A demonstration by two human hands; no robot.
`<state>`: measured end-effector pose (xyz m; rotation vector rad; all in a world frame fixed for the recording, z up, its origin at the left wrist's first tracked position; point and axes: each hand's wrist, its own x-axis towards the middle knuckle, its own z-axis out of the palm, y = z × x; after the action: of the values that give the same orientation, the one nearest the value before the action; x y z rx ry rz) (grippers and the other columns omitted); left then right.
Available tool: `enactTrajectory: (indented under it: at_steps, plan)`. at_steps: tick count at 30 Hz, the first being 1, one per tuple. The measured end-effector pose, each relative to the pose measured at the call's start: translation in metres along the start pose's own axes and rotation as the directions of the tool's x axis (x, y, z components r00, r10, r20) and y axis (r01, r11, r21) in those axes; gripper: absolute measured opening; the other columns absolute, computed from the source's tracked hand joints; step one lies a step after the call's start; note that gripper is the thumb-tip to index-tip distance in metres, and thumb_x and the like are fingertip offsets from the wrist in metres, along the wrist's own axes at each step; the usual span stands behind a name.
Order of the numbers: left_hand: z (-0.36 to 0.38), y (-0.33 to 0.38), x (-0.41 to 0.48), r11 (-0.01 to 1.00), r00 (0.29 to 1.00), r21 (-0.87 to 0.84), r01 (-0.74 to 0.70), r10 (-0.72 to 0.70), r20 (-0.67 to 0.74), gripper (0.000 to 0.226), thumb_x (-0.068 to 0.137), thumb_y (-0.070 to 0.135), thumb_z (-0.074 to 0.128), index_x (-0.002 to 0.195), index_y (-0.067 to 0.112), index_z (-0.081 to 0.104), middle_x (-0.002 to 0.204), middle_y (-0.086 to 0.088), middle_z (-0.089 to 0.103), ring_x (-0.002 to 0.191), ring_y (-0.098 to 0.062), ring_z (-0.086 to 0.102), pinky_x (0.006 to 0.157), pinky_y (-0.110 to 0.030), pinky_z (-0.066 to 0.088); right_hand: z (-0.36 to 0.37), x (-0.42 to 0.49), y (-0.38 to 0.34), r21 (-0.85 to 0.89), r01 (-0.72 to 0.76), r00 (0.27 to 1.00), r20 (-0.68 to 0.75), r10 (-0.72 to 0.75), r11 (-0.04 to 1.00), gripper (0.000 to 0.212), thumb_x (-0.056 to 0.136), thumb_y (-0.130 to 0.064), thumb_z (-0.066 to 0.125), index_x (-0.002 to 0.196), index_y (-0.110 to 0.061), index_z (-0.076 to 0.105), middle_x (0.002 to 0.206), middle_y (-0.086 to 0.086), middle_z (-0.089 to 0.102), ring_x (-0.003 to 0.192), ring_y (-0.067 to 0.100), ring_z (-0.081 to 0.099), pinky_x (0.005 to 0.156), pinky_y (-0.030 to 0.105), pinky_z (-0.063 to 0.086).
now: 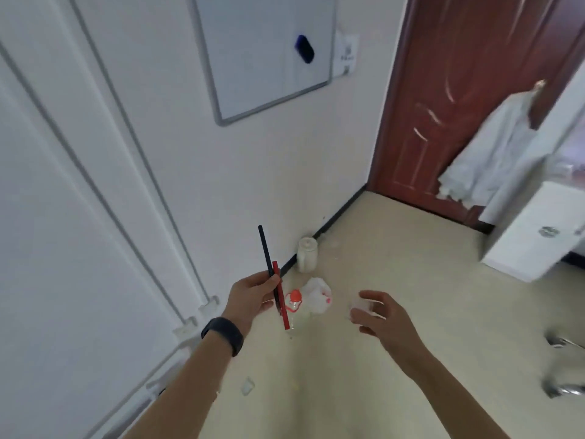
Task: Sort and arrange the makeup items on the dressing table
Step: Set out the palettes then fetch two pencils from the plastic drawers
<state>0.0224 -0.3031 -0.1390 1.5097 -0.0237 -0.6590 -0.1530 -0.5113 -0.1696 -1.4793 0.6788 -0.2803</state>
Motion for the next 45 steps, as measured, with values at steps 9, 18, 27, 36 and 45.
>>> enactTrajectory:
  at_steps: [9, 18, 27, 36, 45]
  plan:
    - [0.206, 0.031, 0.143, 0.993, 0.905, 0.114, 0.040, -0.085, 0.417, 0.018, 0.091, 0.007, 0.068, 0.108, 0.004, 0.073, 0.093, -0.010, 0.076, 0.082, -0.019, 0.073, 0.070, -0.026, 0.059, -0.168, 0.047, -0.022, 0.072, 0.061, 0.852, -0.523, -0.015, 0.995, 0.019, 0.086, -0.023, 0.078, 0.104, -0.027, 0.071, 0.097, -0.006, 0.077, 0.079, 0.019, 0.075, 0.068, 0.029, 0.049]
    - [0.467, 0.043, 0.240, 0.971, 0.782, 0.237, -0.013, -0.138, 0.607, 0.020, 0.092, 0.008, 0.068, 0.112, 0.004, 0.071, 0.104, -0.014, 0.075, 0.090, -0.024, 0.073, 0.072, -0.027, 0.059, -0.333, 0.148, -0.037, 0.104, 0.162, 0.746, -0.664, -0.053, 0.981, 0.009, 0.086, -0.018, 0.078, 0.088, -0.026, 0.076, 0.089, -0.001, 0.075, 0.071, 0.018, 0.072, 0.063, 0.023, 0.055]
    - [0.658, 0.084, 0.320, 0.963, 0.736, 0.255, -0.086, -0.111, 0.668, 0.021, 0.091, 0.011, 0.070, 0.111, 0.006, 0.073, 0.101, -0.011, 0.076, 0.089, -0.023, 0.073, 0.075, -0.029, 0.059, -0.483, 0.252, -0.068, 0.243, 0.181, 0.701, -0.711, 0.049, 0.953, 0.011, 0.086, -0.015, 0.078, 0.096, -0.012, 0.079, 0.096, 0.009, 0.078, 0.094, 0.018, 0.074, 0.077, 0.018, 0.058]
    - [0.831, 0.095, 0.424, 0.960, 0.718, 0.267, -0.089, -0.124, 0.684, 0.019, 0.091, 0.012, 0.070, 0.109, 0.008, 0.073, 0.096, -0.007, 0.076, 0.083, -0.020, 0.073, 0.070, -0.026, 0.059, -0.631, 0.376, -0.087, 0.143, 0.165, 0.610, -0.792, 0.013, 0.976, 0.020, 0.086, -0.002, 0.075, 0.101, -0.014, 0.074, 0.111, -0.013, 0.073, 0.078, 0.002, 0.073, 0.058, 0.005, 0.045]
    - [1.036, 0.107, 0.526, 0.951, 0.671, 0.305, -0.056, -0.191, 0.717, 0.014, 0.091, 0.011, 0.070, 0.105, 0.010, 0.073, 0.091, -0.001, 0.077, 0.079, -0.016, 0.074, 0.068, -0.024, 0.058, -0.784, 0.499, -0.093, 0.236, 0.156, 0.563, -0.819, 0.110, 0.959, 0.042, 0.083, -0.003, 0.080, 0.112, -0.028, 0.063, 0.090, -0.008, 0.079, 0.080, 0.010, 0.074, 0.072, 0.017, 0.058]
